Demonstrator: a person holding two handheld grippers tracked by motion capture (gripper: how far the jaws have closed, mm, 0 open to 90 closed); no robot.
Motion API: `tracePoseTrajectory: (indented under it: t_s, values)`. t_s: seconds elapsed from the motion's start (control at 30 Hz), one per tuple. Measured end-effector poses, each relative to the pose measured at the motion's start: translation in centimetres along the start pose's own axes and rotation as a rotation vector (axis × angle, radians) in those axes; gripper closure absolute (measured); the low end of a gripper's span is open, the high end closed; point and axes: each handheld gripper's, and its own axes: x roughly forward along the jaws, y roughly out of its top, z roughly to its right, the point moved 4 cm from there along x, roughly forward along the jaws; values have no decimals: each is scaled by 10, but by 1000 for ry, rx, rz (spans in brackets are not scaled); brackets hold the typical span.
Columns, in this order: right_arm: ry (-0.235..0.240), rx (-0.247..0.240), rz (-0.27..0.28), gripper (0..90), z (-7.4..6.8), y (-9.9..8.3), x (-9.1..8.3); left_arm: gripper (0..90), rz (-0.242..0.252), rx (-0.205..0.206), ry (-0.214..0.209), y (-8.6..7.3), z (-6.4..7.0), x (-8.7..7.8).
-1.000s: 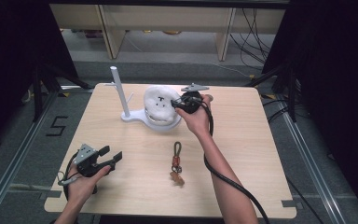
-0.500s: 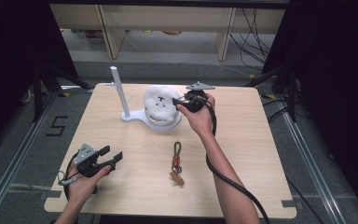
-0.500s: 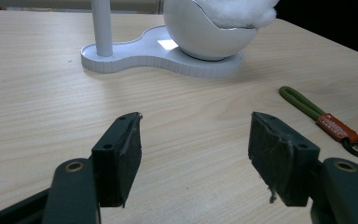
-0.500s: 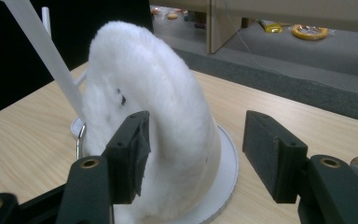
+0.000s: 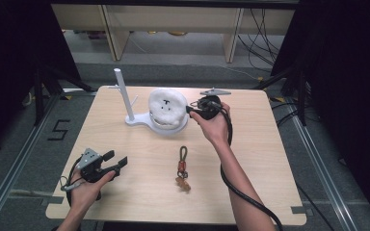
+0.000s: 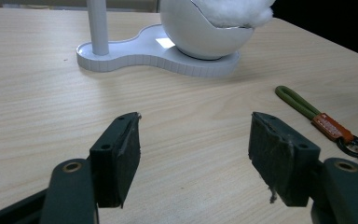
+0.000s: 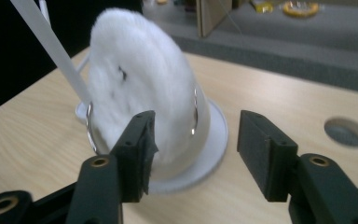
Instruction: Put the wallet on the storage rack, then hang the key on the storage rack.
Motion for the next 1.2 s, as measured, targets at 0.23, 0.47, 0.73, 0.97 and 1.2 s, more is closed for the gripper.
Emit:
tracePoseTrajectory:
  t_s: [0.23, 0.47, 0.73, 0.97, 1.2]
  values:
    - [-17, 36, -102, 556, 8, -26, -12, 330, -14, 8, -13, 3, 4, 1]
    - [-32, 37, -182, 582, 13, -46, -22, 330, -27, 15, -26, 2, 8, 3]
    - [-54, 57, -264, 555, 20, -64, -28, 331, -26, 12, -29, 2, 10, 3]
    - [-32, 110, -380, 533, 13, -76, -28, 330, -22, 20, -42, 3, 12, 3]
    - [-40, 137, -469, 576, 5, -82, -27, 329, -27, 30, -36, 5, 12, 2]
